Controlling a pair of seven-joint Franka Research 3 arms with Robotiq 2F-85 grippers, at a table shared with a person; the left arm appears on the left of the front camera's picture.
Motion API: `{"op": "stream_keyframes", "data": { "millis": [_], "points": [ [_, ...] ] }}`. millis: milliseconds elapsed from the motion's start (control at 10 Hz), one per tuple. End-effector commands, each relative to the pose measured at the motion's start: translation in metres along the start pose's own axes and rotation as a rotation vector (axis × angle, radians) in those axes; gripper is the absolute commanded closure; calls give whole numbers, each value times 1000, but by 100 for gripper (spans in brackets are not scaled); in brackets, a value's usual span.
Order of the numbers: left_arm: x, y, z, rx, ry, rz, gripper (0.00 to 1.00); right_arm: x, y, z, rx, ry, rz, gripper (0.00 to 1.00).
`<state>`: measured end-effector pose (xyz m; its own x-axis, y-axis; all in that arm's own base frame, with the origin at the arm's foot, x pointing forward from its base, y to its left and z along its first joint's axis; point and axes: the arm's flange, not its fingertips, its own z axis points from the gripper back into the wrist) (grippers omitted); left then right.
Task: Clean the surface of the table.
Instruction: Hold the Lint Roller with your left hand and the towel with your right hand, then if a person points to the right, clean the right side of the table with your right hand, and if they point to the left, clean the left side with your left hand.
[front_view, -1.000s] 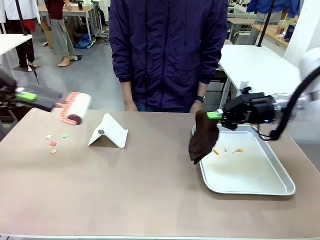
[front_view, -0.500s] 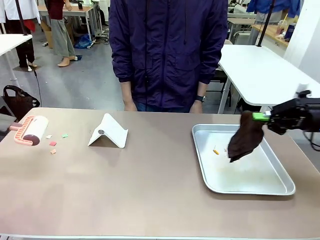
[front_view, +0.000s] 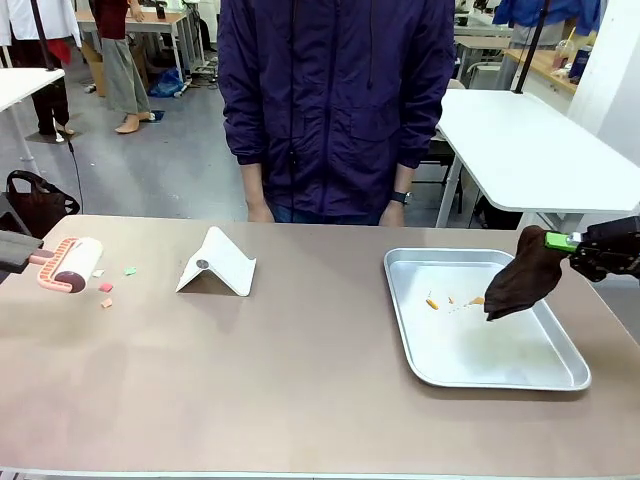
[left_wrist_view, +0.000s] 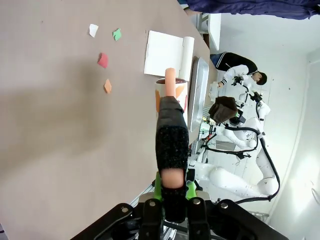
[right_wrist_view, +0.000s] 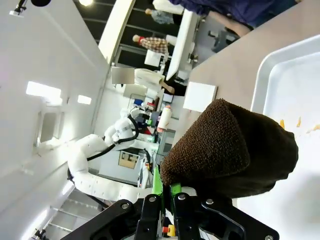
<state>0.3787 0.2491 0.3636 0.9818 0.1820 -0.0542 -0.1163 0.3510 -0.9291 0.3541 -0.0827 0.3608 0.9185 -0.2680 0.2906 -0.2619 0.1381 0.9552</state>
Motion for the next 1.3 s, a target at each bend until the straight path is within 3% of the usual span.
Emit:
{"op": "stream_keyframes", "data": {
  "millis": [0,1200],
  "points": [
    [-9,-1,1,0,-2,0,100,1,10,1,-10,14,10,100],
    [-9,-1,1,0,-2,0,100,1,10,1,-10,14,10,100]
  ]
}}
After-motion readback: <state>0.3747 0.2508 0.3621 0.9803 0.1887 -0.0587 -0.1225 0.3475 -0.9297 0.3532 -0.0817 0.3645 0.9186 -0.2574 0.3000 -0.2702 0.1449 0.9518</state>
